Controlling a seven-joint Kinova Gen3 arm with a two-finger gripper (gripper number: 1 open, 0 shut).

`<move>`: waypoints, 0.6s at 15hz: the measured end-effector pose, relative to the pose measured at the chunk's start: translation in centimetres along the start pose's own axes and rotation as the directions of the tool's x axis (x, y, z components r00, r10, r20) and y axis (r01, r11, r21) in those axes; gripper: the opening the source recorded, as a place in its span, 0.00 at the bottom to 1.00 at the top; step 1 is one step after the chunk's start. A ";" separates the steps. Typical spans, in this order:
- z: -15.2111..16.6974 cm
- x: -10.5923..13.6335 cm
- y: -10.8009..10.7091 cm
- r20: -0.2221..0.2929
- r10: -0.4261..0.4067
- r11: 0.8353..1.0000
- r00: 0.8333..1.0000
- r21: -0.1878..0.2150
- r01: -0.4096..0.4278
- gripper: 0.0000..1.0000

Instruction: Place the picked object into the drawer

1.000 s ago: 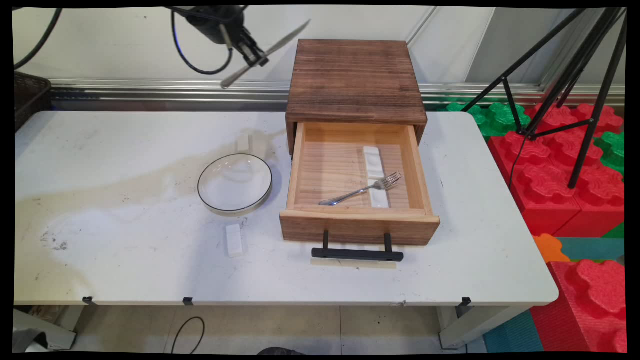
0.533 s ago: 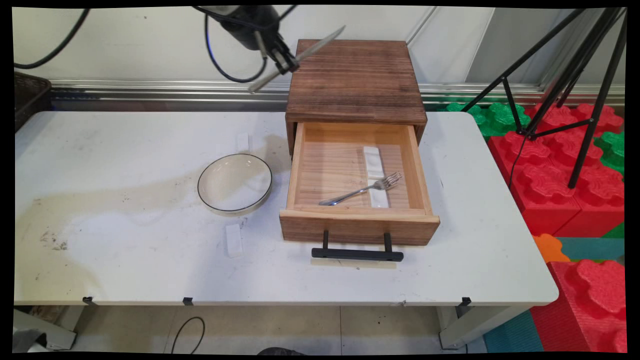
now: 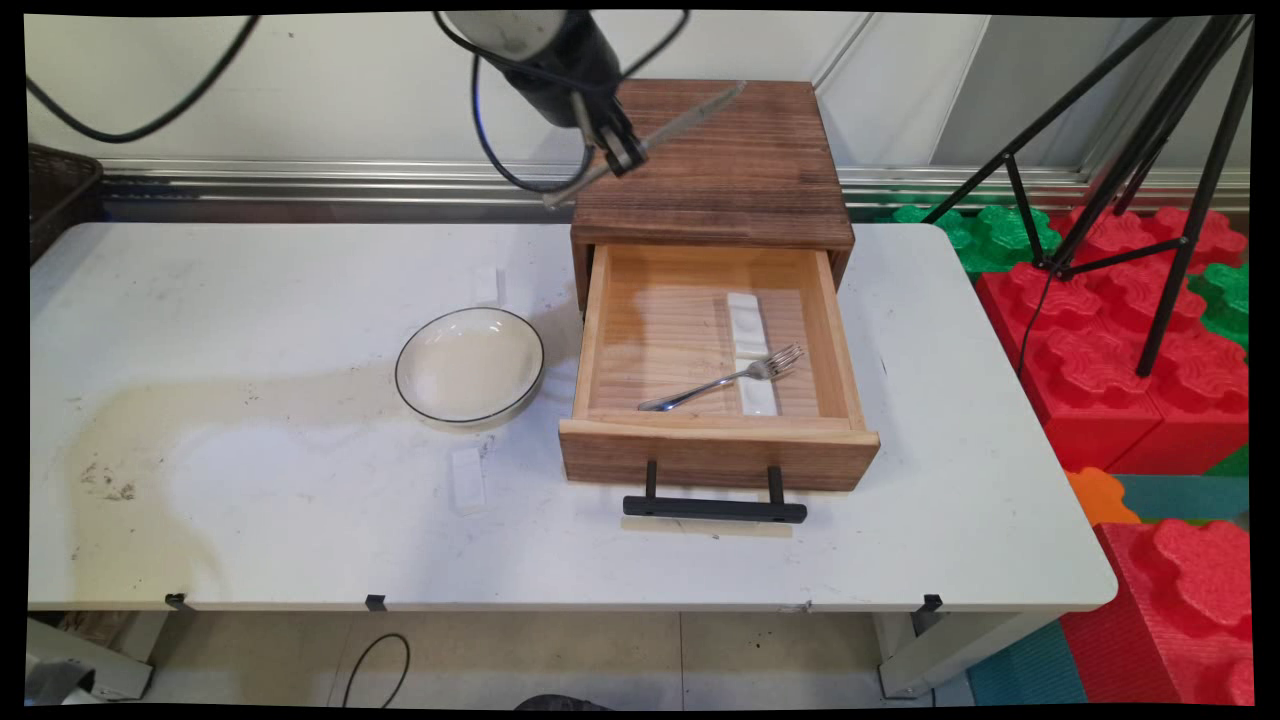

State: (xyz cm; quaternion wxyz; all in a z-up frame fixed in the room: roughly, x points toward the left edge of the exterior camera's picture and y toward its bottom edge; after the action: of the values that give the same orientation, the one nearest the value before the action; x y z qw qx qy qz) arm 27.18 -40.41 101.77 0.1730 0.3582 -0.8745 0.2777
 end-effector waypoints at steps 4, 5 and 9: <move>2.0 1.2 2.0 0.015 0.004 0.999 1.000 -0.033 -0.003 0.00; 2.5 1.4 2.3 0.018 0.002 0.999 1.000 -0.039 -0.001 0.00; 4.5 2.0 3.8 0.036 -0.007 0.998 0.999 -0.068 0.009 0.00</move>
State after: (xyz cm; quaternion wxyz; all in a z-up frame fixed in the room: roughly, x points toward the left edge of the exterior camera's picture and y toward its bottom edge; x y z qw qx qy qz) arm 22.56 -41.94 97.88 0.1706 0.3605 -0.8849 0.2406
